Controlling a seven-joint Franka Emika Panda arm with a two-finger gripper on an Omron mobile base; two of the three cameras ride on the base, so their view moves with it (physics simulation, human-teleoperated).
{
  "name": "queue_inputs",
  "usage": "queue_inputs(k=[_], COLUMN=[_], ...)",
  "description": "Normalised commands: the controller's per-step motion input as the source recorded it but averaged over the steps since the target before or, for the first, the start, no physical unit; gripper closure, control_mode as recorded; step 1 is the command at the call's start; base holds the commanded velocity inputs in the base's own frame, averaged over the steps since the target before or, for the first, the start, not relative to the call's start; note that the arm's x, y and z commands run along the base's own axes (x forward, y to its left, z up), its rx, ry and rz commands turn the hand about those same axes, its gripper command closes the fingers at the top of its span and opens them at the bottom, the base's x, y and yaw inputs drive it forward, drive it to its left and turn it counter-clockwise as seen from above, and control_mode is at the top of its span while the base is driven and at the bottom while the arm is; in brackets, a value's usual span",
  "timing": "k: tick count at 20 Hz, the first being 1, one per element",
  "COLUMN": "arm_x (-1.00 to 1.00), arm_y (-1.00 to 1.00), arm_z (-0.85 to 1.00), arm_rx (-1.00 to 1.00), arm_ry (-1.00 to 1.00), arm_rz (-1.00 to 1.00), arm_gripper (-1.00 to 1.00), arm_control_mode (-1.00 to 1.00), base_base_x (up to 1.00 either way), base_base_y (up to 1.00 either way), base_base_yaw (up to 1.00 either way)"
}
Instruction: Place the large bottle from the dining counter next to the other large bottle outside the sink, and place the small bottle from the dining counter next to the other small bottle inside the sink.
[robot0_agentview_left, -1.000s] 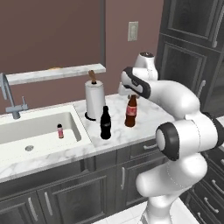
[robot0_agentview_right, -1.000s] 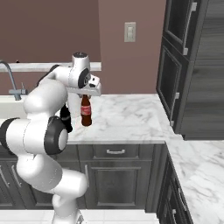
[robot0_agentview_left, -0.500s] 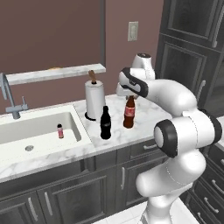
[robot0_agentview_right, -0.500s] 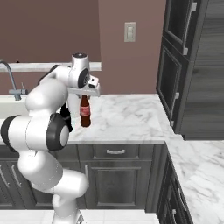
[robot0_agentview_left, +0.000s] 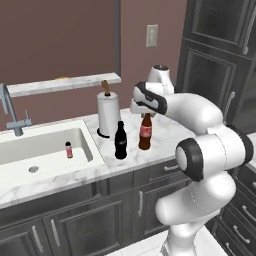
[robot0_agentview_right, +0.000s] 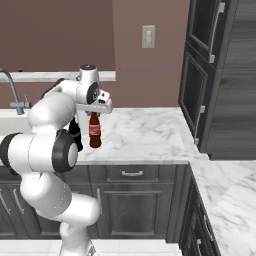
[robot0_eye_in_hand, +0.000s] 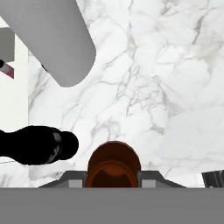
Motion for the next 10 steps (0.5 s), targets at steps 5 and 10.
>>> queue_inputs(k=[5,10], arm_x=[-0.02,0.00], arm_y=[0.06,0.12], arm_z=[-0.14,-0.26], arm_rx=[0.00,0.00], arm_ry=[0.00,0.00], arm_rz=[0.00,0.00], arm_gripper=[1.00,1.00], arm_control_mode=[-1.00,-1.00], base_base_x=[0.00,0.00], base_base_y=[0.00,0.00], base_base_yaw=[0.00,0.00])
